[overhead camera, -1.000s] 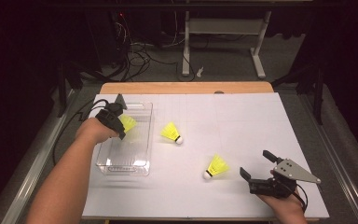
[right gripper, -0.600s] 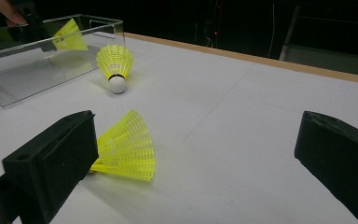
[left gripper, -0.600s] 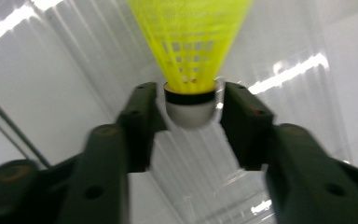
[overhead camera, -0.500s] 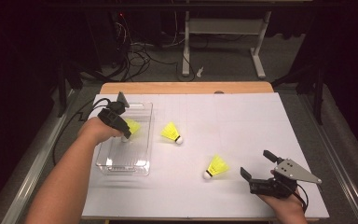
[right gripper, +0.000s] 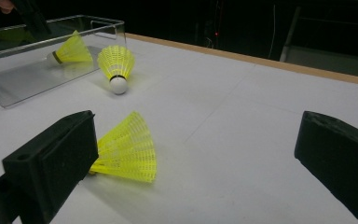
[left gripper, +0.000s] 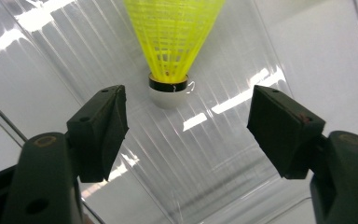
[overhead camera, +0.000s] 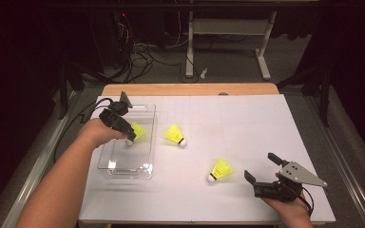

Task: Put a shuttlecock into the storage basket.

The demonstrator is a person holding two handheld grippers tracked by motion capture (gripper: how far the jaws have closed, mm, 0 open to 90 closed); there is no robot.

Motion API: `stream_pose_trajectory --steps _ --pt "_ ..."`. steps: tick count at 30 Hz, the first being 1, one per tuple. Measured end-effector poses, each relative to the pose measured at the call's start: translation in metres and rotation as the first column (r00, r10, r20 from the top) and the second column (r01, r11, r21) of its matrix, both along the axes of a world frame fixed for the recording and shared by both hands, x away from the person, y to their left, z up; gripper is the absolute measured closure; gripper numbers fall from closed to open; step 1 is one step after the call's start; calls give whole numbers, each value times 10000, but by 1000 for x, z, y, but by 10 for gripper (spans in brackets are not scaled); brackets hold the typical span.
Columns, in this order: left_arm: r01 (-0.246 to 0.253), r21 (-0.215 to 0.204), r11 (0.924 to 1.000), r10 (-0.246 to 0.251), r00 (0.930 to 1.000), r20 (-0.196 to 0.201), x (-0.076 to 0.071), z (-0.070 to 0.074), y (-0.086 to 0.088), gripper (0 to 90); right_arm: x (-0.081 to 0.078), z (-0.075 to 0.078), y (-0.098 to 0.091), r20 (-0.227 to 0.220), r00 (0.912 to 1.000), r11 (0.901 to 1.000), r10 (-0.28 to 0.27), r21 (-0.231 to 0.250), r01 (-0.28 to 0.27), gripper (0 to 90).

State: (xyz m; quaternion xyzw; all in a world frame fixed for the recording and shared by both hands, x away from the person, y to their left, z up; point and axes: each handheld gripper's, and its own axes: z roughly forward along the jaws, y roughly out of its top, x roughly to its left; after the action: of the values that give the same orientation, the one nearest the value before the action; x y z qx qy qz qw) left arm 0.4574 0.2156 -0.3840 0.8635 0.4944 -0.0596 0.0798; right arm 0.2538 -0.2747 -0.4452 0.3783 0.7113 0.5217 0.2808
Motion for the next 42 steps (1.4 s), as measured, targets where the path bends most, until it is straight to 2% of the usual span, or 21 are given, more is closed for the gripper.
stream_pose_trajectory --steps 18,23,26,32,42 --pt "363 153 9992 -365 9993 119 -21 16 -18 150 -1 1 -1 34 10000 10000 -55 26 55 1" --pt "617 -20 9981 -616 9979 208 -26 21 -27 115 -1 1 0 40 10000 10000 -65 24 65 1" --pt "807 147 9966 -811 9964 259 -29 24 -34 77 -1 1 0 33 10000 10000 -83 26 83 1" --pt "1163 98 9932 -1165 9929 249 -34 29 -48 8 -1 1 0 24 10000 10000 -73 19 73 1" --pt "1377 161 9903 -1381 9901 271 -37 35 -60 6 -1 1 0 36 10000 10000 -56 13 56 1"
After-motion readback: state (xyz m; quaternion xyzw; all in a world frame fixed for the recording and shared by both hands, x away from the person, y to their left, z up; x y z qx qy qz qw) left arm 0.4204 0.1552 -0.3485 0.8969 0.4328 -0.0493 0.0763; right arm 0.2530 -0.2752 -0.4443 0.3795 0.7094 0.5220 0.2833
